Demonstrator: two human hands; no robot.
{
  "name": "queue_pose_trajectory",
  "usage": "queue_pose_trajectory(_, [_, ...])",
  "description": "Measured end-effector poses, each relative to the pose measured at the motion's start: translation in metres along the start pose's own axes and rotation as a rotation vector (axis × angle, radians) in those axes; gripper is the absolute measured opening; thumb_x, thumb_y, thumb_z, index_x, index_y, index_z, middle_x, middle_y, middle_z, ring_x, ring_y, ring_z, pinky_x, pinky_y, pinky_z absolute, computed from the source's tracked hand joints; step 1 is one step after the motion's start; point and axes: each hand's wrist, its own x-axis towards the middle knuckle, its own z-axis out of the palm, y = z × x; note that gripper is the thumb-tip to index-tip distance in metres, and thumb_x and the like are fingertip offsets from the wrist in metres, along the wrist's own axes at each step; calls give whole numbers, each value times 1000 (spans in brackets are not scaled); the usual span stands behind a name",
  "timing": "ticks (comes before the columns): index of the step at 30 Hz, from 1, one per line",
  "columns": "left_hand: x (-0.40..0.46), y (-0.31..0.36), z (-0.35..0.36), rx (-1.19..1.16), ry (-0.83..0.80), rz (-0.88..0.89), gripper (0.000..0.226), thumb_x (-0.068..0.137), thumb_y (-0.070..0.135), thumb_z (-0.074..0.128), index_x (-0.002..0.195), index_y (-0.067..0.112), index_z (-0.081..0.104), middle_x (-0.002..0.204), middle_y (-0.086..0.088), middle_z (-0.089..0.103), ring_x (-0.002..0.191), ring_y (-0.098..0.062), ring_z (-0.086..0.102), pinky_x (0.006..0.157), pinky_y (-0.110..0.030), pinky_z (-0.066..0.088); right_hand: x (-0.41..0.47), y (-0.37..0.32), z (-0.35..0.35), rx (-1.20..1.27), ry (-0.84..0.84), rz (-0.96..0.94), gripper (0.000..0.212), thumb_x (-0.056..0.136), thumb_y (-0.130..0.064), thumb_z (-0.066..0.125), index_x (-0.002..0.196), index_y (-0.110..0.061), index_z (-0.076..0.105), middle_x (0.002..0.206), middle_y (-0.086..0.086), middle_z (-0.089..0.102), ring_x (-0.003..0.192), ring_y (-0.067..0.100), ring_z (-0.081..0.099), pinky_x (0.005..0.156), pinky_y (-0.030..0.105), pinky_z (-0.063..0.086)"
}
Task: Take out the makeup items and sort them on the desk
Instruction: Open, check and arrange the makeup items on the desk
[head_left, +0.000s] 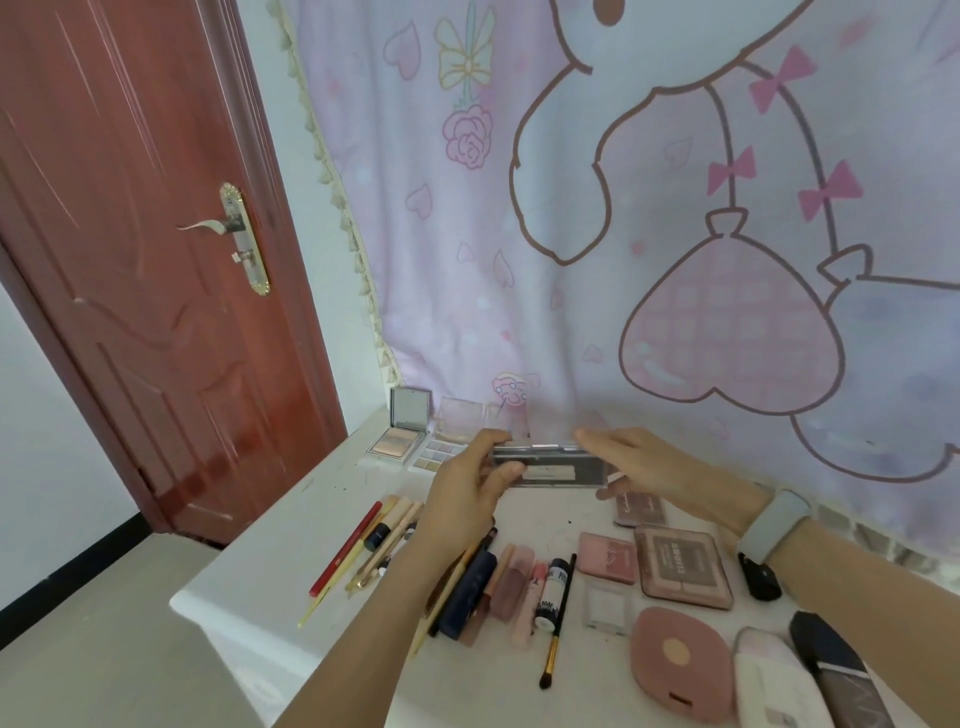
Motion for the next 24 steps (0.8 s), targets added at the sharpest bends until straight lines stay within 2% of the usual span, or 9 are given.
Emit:
queue_pose_trajectory(2, [-1, 0, -3, 73, -86, 23, 17, 91, 21, 57, 107, 22, 55, 88, 7, 64, 84, -11, 62, 76, -21, 47, -4, -5, -2, -187, -73, -11, 63, 73, -72, 42, 106, -24, 65, 99, -2, 68, 85, 11, 64, 81, 17, 49])
queue_pose_trajectory(5, [-4, 2, -3, 74, -119, -6, 15, 89, 21, 60, 102, 25, 55, 86, 6, 65, 85, -13, 62, 76, -24, 48, -6, -7, 1, -398, -133, -77, 24, 89, -55, 41, 103, -47, 59, 82, -9, 63, 69, 2, 54, 63, 11, 42])
queue_pose_trajectory(10, [-10, 13, 4, -322, 146, -292, 25, 86, 23, 63, 111, 19, 61, 98, -1, 67, 93, -24, 65, 83, -35, 54, -7, -7, 16, -206, -30, -162, 35, 92, -44, 45, 124, -34, 56, 100, -13, 65, 87, 0, 60, 76, 13, 48])
queue_pose_trajectory(13, [-12, 22, 3, -747, 60, -491, 29, 88, 28, 58, 117, 27, 56, 106, -9, 65, 96, -23, 65, 81, -29, 55, -7, -11, 22, -332, 13, -275, 31, 94, -37, 44, 125, -40, 53, 98, -12, 58, 82, -4, 54, 71, 6, 37])
queue_pose_trajectory(15, [-11, 23, 2, -861, 70, -522, 40, 89, 26, 57, 128, 20, 50, 116, -13, 63, 102, -24, 64, 86, -30, 54, -8, -10, 26, -325, 29, -316, 30, 94, -31, 49, 121, -42, 54, 93, -14, 57, 82, -6, 55, 69, 4, 37])
queue_pose_trajectory(18, [-11, 24, 4, -813, 149, -502, 45, 86, 18, 62, 129, 10, 51, 115, -16, 62, 108, -28, 61, 87, -29, 53, -9, -8, 29, -312, 45, -323, 33, 91, -18, 53, 118, -35, 60, 71, -32, 57, 66, -21, 52, 66, 2, 35])
queue_pose_trajectory(20, [-11, 24, 8, -775, 190, -495, 44, 85, 17, 65, 126, 9, 54, 109, -19, 60, 108, -30, 60, 87, -30, 53, -10, -11, 30, -395, 40, -357, 38, 89, -13, 50, 109, -43, 63, 62, -30, 58, 59, -12, 53, 62, 6, 38])
queue_pose_trajectory(22, [-12, 24, 10, -739, 211, -483, 44, 83, 16, 67, 124, 9, 56, 103, -17, 61, 100, -26, 62, 87, -32, 54, -11, -15, 31, -543, 24, -395, 35, 87, -14, 46, 82, -47, 57, 59, -17, 55, 53, 3, 47, 58, 19, 39])
queue_pose_trajectory(24, [-11, 23, 12, -701, 215, -460, 44, 81, 13, 70, 123, 8, 58, 98, -11, 65, 94, -21, 61, 87, -34, 54, -11, -15, 30, -621, -10, -408, 36, 86, -15, 46, 75, -49, 51, 59, -20, 53, 56, 3, 47, 60, 22, 39])
